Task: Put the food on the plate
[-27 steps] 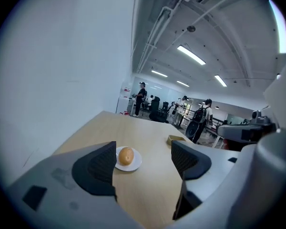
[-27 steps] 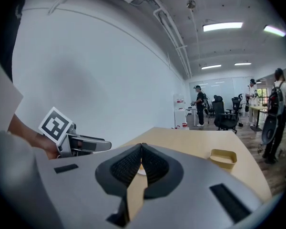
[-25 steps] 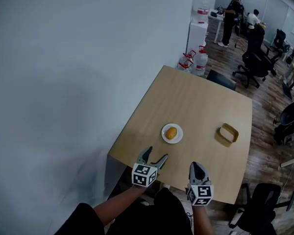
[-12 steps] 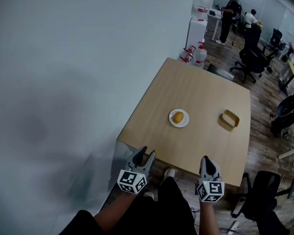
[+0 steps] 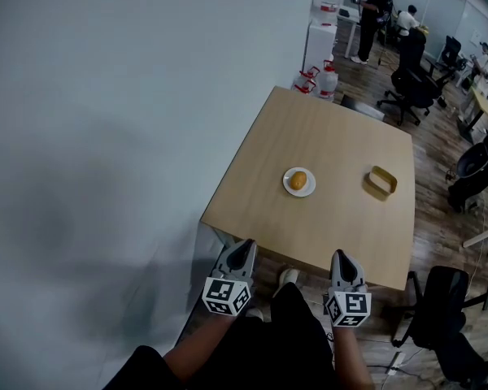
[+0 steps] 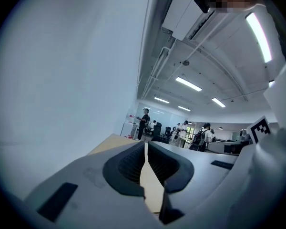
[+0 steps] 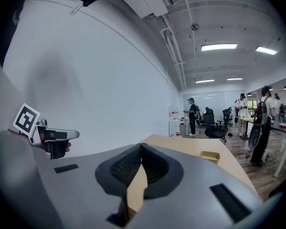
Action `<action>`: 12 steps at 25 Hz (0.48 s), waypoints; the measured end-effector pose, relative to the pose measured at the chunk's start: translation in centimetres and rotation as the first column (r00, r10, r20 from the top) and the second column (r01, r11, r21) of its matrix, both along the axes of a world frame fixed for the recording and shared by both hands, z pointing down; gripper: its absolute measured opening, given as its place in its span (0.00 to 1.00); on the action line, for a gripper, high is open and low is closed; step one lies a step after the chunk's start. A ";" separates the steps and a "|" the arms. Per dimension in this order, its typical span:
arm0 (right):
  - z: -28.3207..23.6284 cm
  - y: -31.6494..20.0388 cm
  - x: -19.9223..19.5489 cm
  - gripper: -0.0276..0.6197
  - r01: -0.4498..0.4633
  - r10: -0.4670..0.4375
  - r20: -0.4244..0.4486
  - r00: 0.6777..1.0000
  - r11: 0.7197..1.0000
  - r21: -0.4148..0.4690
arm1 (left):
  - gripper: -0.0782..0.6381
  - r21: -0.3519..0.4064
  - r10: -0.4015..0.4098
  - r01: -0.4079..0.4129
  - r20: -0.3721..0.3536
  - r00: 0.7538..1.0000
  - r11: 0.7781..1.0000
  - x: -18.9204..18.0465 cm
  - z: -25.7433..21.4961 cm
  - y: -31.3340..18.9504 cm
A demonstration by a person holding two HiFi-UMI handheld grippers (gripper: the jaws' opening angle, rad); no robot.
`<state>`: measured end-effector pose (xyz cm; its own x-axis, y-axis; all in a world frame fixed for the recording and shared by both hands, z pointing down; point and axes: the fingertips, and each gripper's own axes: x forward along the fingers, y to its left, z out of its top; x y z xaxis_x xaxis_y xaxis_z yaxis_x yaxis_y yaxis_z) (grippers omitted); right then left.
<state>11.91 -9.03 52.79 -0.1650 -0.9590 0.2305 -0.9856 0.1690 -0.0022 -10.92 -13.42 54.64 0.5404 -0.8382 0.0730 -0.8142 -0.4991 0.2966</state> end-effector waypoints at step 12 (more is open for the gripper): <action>-1.0 -3.4 0.2 0.13 -0.020 0.021 -0.031 0.999 0.999 0.034 | 0.15 0.037 0.029 -0.030 0.017 0.999 0.999 0.0 -0.3 -3.0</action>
<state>12.06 -12.40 51.82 -0.1386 -0.9694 0.2024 -0.9883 0.1484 0.0344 -10.95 -16.40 54.36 0.5638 -0.8243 0.0514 -0.8036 -0.5331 0.2645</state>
